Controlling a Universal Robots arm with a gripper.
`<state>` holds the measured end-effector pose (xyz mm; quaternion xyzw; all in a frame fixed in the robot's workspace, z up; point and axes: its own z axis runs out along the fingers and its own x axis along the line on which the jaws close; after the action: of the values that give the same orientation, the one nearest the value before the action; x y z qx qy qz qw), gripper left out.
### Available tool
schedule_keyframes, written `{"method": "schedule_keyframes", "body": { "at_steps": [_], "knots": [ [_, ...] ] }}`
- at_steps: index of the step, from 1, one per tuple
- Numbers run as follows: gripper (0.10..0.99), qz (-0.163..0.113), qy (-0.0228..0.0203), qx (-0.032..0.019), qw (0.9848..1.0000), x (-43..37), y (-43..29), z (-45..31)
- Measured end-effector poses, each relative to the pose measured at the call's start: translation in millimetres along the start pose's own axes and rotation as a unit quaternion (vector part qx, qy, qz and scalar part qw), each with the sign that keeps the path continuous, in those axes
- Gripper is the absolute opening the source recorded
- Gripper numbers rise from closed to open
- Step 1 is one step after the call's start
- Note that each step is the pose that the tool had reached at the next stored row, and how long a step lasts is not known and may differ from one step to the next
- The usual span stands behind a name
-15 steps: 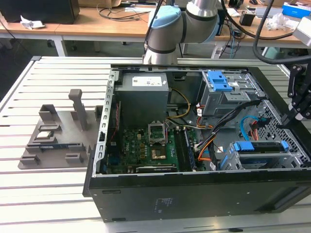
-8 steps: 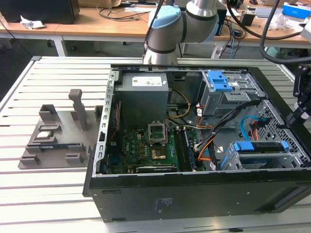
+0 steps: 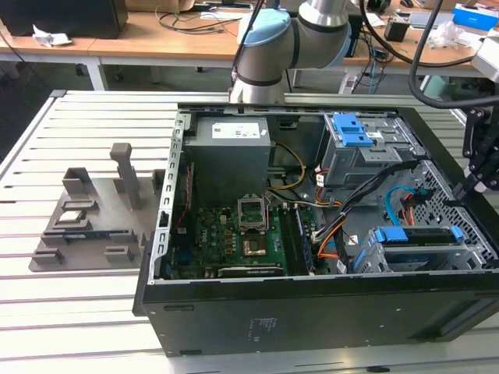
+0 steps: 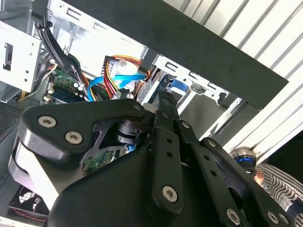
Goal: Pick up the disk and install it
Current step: 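Insert the first disk wire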
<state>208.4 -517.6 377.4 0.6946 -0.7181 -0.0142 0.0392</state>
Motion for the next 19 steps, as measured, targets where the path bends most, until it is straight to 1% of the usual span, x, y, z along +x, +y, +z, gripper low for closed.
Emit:
{"method": "schedule_keyframes", "body": {
  "at_steps": [2,5,7,9,10,11,12,19],
  "knots": [
    [0.106,0.000,0.0000,0.0000,1.0000,-3.9,0.9,1.5],
    [0.106,0.000,-0.0001,0.0000,1.0000,-14.5,8.1,6.3],
    [0.106,0.000,0.0000,0.0000,1.0000,-19.8,10.8,7.1],
    [0.106,0.000,0.0000,0.0000,1.0000,-22.7,12.6,7.5],
    [0.106,0.000,0.0000,0.0000,1.0000,-24.2,14.7,7.8],
    [0.106,0.000,0.0000,0.0000,1.0000,-24.5,17.0,8.2],
    [0.106,0.000,-0.0001,0.0000,1.0000,-24.4,17.5,8.3],
    [0.114,0.000,0.0000,0.0000,1.0000,-24.4,18.1,8.3]
  ]
}}
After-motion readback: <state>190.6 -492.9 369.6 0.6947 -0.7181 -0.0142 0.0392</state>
